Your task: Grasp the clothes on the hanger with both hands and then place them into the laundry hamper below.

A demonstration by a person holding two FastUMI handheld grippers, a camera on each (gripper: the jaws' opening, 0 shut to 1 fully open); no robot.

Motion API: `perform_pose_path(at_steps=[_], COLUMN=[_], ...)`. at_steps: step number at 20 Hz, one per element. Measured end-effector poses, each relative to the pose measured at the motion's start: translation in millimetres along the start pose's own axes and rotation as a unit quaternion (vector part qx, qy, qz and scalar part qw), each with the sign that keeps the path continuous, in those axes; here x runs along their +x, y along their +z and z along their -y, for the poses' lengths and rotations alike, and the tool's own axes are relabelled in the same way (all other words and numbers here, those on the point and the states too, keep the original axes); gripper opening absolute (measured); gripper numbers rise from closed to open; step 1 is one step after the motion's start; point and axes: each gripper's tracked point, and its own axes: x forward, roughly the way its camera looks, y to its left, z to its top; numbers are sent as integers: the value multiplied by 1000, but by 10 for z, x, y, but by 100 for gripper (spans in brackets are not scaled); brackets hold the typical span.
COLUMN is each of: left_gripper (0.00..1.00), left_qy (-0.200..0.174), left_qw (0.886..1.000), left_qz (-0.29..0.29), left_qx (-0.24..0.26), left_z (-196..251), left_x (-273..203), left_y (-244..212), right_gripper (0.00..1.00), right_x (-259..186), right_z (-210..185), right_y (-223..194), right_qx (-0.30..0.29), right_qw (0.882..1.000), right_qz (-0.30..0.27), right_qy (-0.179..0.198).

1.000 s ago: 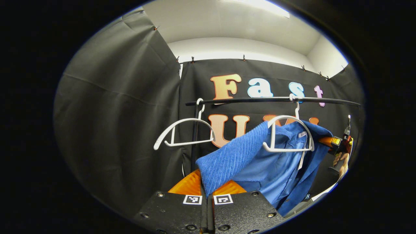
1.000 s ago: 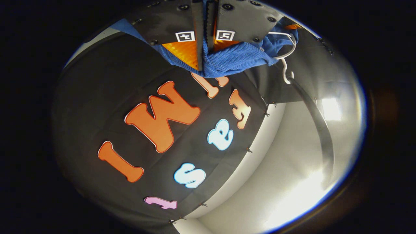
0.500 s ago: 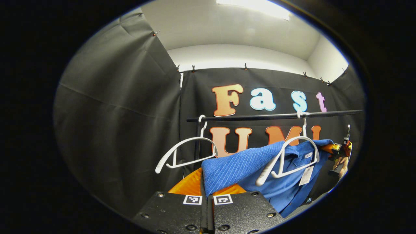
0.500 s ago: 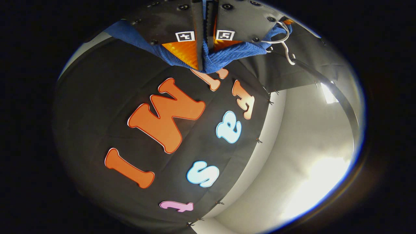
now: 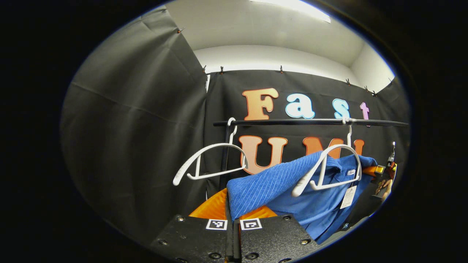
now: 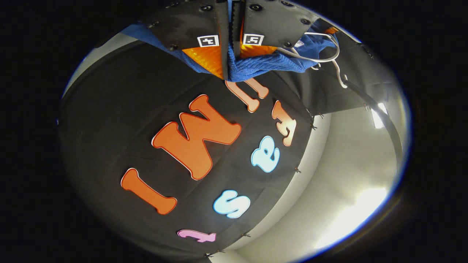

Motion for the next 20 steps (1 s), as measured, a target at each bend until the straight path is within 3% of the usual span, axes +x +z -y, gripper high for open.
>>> perform_pose_path(at_steps=[5, 10, 17, 20], left_gripper=[0, 0, 0, 0], left_qy=[-4, -2, 1, -16], left_qw=[1000, 998, 997, 997], left_qz=[-23, -60, -71, -76], left_qx=[-12, -28, -2, 4], left_z=[-22, -76, 85, 233], left_x=[100, 165, 95, 9], left_y=[-269, -626, -881, -936], right_gripper=[10, 11, 11, 11], right_x=[18, -25, -256, -394], right_z=[190, 521, 656, 655], right_y=[-142, -329, -424, -550], right_qx=[-16, -20, -58, -83], right_qw=[1000, 998, 996, 993], right_qz=[1, -14, -8, -19], right_qy=[-13, -52, -73, -77])
